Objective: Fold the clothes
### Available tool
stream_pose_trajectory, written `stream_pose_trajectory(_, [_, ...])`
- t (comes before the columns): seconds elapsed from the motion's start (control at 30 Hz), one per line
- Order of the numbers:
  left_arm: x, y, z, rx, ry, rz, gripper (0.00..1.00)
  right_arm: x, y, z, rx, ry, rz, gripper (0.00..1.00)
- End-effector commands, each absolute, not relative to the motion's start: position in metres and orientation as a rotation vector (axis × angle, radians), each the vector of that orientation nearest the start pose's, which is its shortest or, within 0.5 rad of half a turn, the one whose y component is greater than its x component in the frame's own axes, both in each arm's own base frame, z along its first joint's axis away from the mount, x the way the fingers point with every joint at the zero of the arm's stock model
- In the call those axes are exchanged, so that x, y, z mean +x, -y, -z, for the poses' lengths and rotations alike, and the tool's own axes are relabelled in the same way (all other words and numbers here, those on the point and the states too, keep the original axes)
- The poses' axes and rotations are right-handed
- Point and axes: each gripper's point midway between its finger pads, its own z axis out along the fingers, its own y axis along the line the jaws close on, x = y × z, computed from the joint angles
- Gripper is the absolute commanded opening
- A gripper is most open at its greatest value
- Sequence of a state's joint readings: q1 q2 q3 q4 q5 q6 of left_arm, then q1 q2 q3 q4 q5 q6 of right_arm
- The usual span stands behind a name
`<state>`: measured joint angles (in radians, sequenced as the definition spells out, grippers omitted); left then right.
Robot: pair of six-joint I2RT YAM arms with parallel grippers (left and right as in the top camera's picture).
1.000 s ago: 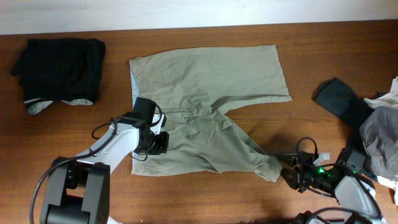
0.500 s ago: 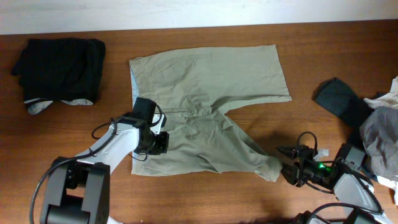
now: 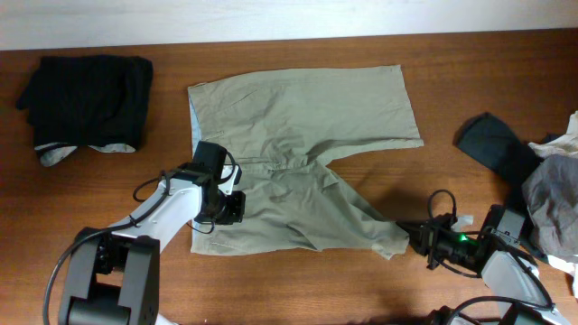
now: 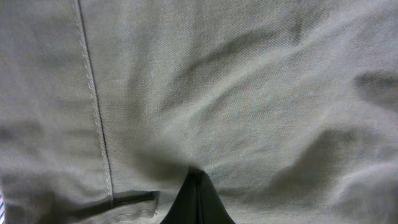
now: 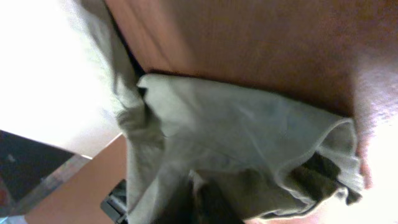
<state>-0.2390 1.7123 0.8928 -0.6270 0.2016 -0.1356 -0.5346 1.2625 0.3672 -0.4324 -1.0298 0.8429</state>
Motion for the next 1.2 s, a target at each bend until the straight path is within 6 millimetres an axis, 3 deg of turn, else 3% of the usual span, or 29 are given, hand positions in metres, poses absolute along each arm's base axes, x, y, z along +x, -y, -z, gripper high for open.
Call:
stream_pose_trajectory(0.0, [0.265,0.095,0.024,0.156,-3.118,0.27,0.01,0.255,-0.024,-0.066,1.438,-2.098,-1.532,0.04])
stream_pose_trajectory(0.07, [0.265,0.095,0.024,0.156,-3.118,0.27,0.01,0.275,-0.012,-0.081,1.249,-2.059,-1.476,0.04])
stream_pose_trajectory(0.17, [0.264,0.094,0.024,0.156,-3.121,0.269,0.01,0.314,0.001,-0.136,0.693,-1.953,-1.339,0.04])
stream_pose_trajectory(0.2, [0.264,0.094,0.024,0.156,-3.122,0.269,0.01,0.323,-0.004,-0.165,0.419,-1.895,-1.281,0.04])
stream_pose_trajectory(0.27, [0.263,0.094,0.024,0.155,-3.126,0.269,0.01,0.32,-0.025,-0.204,-0.03,-1.792,-1.21,0.04])
stream_pose_trajectory(0.3, [0.263,0.094,0.024,0.155,-3.126,0.268,0.01,0.318,-0.034,-0.21,-0.091,-1.784,-1.232,0.04])
stream_pose_trajectory(0.37, [0.262,0.094,0.024,0.155,-3.13,0.268,0.01,0.317,-0.04,-0.197,-0.017,-1.842,-1.29,0.04])
stream_pose_trajectory(0.43, [0.262,0.094,0.024,0.155,-3.129,0.267,0.01,0.316,-0.043,-0.186,-0.05,-1.866,-1.242,0.99])
stream_pose_trajectory(0.53, [0.26,0.094,0.024,0.154,-3.137,0.265,0.01,0.325,-0.028,-0.169,0.087,-1.929,-1.153,0.99])
stream_pose_trajectory(0.6, [0.257,0.092,0.024,0.153,-3.149,0.256,0.01,0.328,-0.017,-0.152,0.294,-2.016,-1.145,0.98])
stream_pose_trajectory(0.67, [0.254,0.087,0.025,0.151,-3.167,0.211,0.01,0.318,0.003,-0.116,0.607,-2.22,-1.008,0.98])
stream_pose_trajectory(0.73, [0.252,0.082,0.025,0.151,-3.177,0.167,0.01,0.298,0.025,-0.095,0.786,-2.412,-0.774,0.99])
stream_pose_trajectory(0.8, [0.251,0.081,0.025,0.151,-3.181,0.16,0.01,0.277,0.05,-0.101,0.841,-2.568,-0.508,0.99])
stream_pose_trajectory(0.9, [0.252,0.081,0.025,0.152,-3.176,0.161,0.01,0.275,0.058,-0.135,0.764,-2.605,-0.423,0.99])
stream_pose_trajectory(1.07, [0.252,0.081,0.025,0.147,-3.176,0.161,0.01,0.26,0.044,-0.178,0.622,-2.583,-0.44,0.98])
stream_pose_trajectory(1.17, [0.252,0.081,0.025,0.115,-3.178,0.158,0.01,0.236,0.027,-0.173,0.667,-2.624,-0.522,0.99])
